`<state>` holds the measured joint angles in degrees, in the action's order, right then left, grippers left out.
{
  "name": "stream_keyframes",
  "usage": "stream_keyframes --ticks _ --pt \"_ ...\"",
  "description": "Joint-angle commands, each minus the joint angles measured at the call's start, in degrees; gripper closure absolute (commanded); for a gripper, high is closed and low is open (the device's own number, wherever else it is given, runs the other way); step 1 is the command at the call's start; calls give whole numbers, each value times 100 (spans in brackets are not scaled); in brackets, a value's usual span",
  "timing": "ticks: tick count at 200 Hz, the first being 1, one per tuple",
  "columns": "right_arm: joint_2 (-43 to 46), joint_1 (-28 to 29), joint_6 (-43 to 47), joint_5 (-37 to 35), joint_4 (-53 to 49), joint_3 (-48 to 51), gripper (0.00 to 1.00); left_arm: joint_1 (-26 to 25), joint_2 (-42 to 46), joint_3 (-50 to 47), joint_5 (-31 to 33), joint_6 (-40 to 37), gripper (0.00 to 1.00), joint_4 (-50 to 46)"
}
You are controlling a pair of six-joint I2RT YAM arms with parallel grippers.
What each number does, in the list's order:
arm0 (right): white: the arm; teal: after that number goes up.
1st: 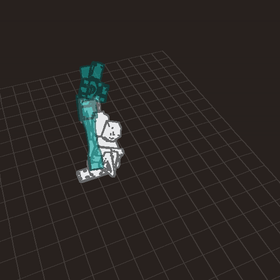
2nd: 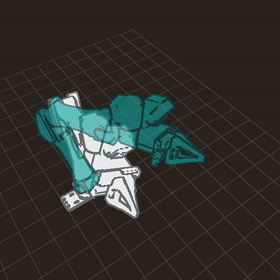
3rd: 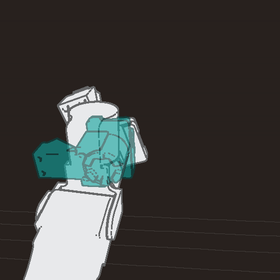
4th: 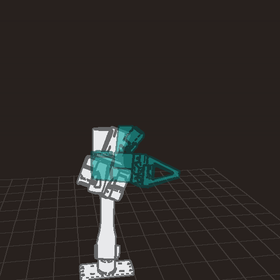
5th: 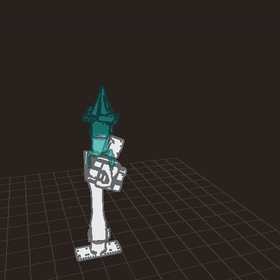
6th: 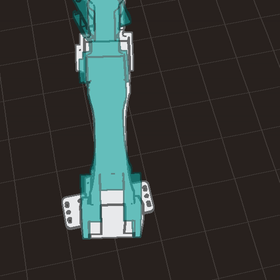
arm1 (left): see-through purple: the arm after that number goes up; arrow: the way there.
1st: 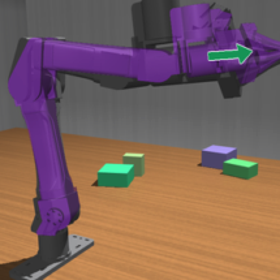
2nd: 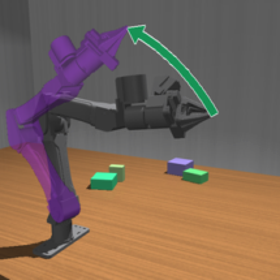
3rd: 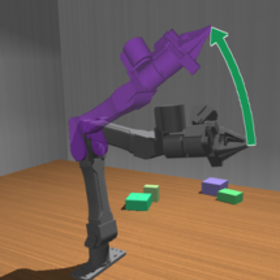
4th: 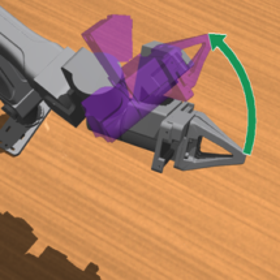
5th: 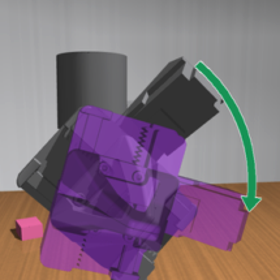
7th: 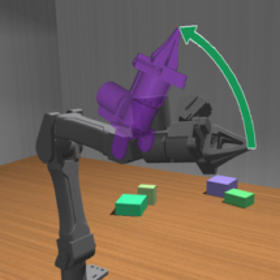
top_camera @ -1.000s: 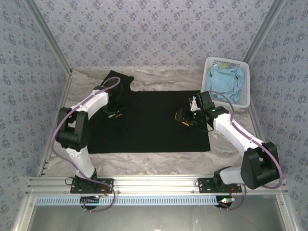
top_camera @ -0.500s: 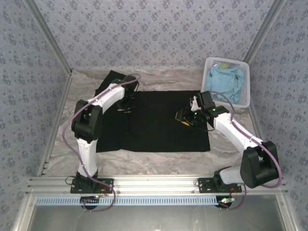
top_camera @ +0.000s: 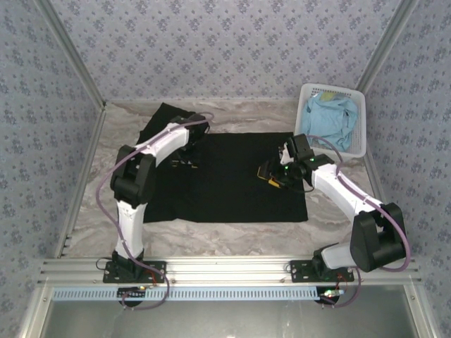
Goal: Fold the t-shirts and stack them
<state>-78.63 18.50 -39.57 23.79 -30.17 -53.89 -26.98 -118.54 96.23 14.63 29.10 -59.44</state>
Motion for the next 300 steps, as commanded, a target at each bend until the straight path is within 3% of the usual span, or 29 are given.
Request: stream_keyframes --ticks 1,28,50,73,97,140,180,216,243,267,300 --pt "282 -213 -99 -581 -401 197 50 256 1316 -649 115 864 39 -309" --pt "501 -581 -403 -907 -752 626 56 1046 2337 -2287 -822 1532 49 138" --pt "502 -894 -533 -995 -945 916 64 1981 2940 -3569 -1583 2001 65 728" --pt "333 -1024 -517 -1087 -987 1081 67 2721 3197 -4371 -1884 2283 72 1171" --pt "-12 -1057 -543 -1279 -1041 1144 67 3195 2917 -4607 -1828 2228 74 1268" --pt "-763 -1076 -548 -1687 -1348 963 70 3664 2709 -4651 -916 2238 76 954" --pt "-848 -1027 -782 -1835 -1824 897 70 4095 2932 -4884 -811 2195 76 979" --pt "-302 -741 -829 -1954 -2008 792 69 4141 3079 -4751 -949 2090 74 860" --pt "188 -483 -736 -2202 -2021 477 64 3687 3693 -4359 -657 2189 71 591" --pt "255 -378 -671 -2022 -1543 476 64 3253 3712 -4034 -1088 2378 70 653" --pt "-322 -171 -292 -1596 -1226 346 65 2770 3169 -3726 -1693 2627 71 1214"
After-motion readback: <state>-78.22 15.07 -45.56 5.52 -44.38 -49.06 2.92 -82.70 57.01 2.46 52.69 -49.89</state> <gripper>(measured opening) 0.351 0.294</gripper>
